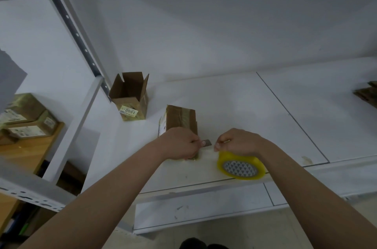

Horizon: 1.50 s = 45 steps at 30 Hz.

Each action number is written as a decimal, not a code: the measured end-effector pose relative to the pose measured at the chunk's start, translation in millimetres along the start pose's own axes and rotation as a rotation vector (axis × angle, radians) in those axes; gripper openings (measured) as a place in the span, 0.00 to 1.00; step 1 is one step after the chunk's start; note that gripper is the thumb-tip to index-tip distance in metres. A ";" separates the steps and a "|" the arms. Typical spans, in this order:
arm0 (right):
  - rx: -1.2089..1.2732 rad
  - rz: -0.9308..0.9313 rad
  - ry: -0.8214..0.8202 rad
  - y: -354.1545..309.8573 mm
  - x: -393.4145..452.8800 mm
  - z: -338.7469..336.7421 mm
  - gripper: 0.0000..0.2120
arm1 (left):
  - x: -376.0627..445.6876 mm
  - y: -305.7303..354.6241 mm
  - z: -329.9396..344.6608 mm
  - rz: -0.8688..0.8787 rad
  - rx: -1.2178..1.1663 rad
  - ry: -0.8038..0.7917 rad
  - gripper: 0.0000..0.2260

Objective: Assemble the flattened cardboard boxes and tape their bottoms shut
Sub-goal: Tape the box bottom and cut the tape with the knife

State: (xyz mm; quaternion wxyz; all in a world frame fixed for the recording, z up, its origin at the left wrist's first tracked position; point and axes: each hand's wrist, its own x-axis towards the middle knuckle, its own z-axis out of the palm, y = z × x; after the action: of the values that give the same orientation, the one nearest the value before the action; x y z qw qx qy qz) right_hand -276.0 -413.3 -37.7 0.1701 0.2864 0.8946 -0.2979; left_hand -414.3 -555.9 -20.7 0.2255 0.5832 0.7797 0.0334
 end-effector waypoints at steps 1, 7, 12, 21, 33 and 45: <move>0.030 -0.004 0.007 0.7 -1.5 0.7 0.13 | 1.2 4.0 -1.3 -0.002 0.047 -0.019 0.23; 0.090 0.045 0.113 -3.9 -5.3 10.5 0.13 | 8.9 17.4 5.6 -0.103 0.258 -0.036 0.21; 0.220 0.136 0.212 5.5 -16.8 3.0 0.13 | 5.7 4.6 0.5 -0.081 0.140 -0.014 0.22; 0.206 0.196 0.238 17.4 -21.0 4.3 0.13 | 4.8 -13.4 6.9 -0.187 -0.271 0.336 0.09; 0.096 0.178 0.206 17.3 -4.9 4.8 0.12 | 13.0 3.8 30.1 -0.476 0.291 0.406 0.10; 0.029 0.234 0.124 13.7 15.3 3.6 0.13 | 36.0 -13.7 -9.8 -0.846 0.021 0.509 0.56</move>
State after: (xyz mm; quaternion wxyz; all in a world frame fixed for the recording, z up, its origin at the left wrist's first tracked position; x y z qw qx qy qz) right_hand -279.0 -400.2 -53.7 0.1436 0.4091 0.8595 -0.2708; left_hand -438.2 -525.0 -27.6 0.0158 0.1912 0.9787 0.0725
